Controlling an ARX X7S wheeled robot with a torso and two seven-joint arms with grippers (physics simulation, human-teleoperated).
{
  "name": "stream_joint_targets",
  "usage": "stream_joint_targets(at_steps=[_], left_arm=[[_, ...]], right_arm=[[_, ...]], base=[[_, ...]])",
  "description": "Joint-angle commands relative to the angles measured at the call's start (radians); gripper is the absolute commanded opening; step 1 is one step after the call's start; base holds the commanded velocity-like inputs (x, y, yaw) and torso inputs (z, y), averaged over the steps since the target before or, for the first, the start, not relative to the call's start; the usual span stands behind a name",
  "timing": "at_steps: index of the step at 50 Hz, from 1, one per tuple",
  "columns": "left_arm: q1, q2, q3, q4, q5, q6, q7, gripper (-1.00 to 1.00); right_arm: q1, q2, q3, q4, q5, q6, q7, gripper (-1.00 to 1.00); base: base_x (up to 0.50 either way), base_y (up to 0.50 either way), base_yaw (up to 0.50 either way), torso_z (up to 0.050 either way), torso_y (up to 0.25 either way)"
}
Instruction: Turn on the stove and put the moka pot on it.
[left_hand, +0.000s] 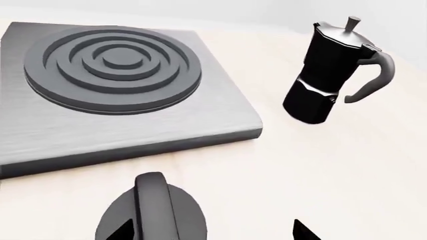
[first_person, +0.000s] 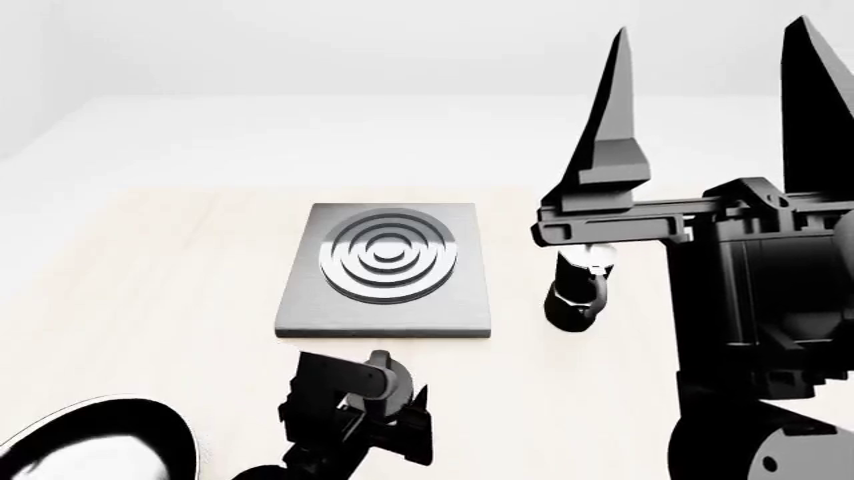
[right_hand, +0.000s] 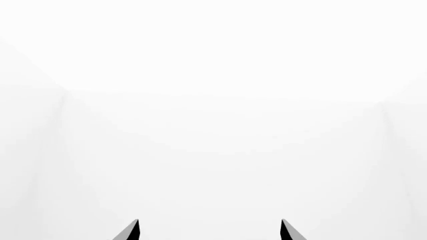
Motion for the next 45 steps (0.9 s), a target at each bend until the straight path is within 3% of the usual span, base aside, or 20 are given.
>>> stream_joint_targets(at_steps=[1, 45], left_arm=[[-0.008, -0.004, 0.018, -0.032, -0.019, 0.017, -0.009, 1.0], [-0.035, -0.032, 0.052, -0.117, -0.076, 0.073, -0.068, 1.0]], right_arm=[[-0.007, 0.0, -0.002, 0.0, 0.003, -0.005, 0.001, 1.0], [-0.022, 0.002, -0.009, 0.0, 0.019, -0.02, 0.014, 1.0]], base=[[0.0, 0.0, 0.0, 0.0, 0.0], [0.0, 0.0, 0.0, 0.0, 0.0]])
